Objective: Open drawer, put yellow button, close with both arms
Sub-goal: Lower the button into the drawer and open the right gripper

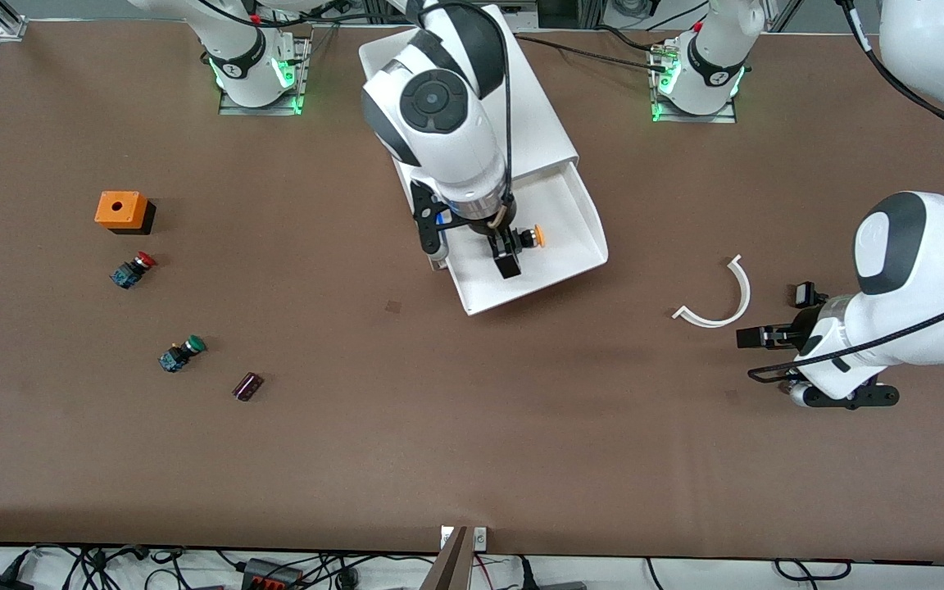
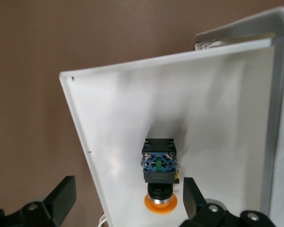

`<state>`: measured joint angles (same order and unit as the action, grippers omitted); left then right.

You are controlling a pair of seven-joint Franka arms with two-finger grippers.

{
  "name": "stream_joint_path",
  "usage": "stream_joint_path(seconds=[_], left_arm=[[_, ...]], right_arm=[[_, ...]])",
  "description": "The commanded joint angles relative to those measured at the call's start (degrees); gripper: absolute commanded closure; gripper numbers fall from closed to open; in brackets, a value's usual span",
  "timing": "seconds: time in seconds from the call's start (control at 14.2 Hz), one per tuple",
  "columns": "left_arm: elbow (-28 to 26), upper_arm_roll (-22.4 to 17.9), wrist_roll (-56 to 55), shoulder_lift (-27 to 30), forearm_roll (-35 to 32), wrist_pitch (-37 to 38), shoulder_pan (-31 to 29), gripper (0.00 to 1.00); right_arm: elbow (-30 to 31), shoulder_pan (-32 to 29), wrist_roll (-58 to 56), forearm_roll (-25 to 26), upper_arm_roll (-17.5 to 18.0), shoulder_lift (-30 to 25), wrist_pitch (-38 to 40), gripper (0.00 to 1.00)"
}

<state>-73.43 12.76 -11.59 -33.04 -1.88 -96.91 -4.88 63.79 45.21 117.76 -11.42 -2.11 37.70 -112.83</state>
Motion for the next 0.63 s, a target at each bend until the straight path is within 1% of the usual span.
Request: stream_joint_path(seconds=[0.0, 0.07, 0.14, 0.21, 0.28, 0.42, 0.56], left_arm=[[0.65, 3.32, -8.68, -0.27, 0.39, -0.64, 0.48, 0.00], [0.65, 4.63, -14.20, -0.27, 0.47, -1.17, 0.92, 0.00], [0.65, 5.43, -18.43, -0.36, 0.56, -1.26, 1.53, 0.00], [0.65, 5.61, -21.43, -0.45, 0.56, -1.26, 3.11, 0.00], [0.65, 5.61, -22.94, -0.62, 0.74, -1.44, 4.69, 0.00], [0.57, 5.61, -24.70, -0.89, 0.56, -6.25, 6.63, 0.00], [0.21, 5.44, -28.21, -1.68, -0.31, -8.72, 10.14, 0.00]], right_arm=[[-1.82, -2.48, 1.25, 0.52, 0.52, -0.26, 3.22, 0.00], [-2.35, -3.88, -0.15, 0.52, 0.52, -0.26, 3.84, 0.00], [-2.35, -5.12, -3.90, 0.52, 0.44, -0.43, 4.54, 0.00], [-2.18, -7.22, -9.77, 0.52, 0.78, -2.26, 6.37, 0.00], [-2.00, -8.54, -15.75, 0.52, 0.79, -2.89, 8.74, 0.00], [-2.00, -11.18, -27.01, 1.04, 0.70, -3.59, 14.19, 0.00], [-2.00, -15.22, -35.98, 1.04, 0.70, -3.95, 18.06, 0.00]])
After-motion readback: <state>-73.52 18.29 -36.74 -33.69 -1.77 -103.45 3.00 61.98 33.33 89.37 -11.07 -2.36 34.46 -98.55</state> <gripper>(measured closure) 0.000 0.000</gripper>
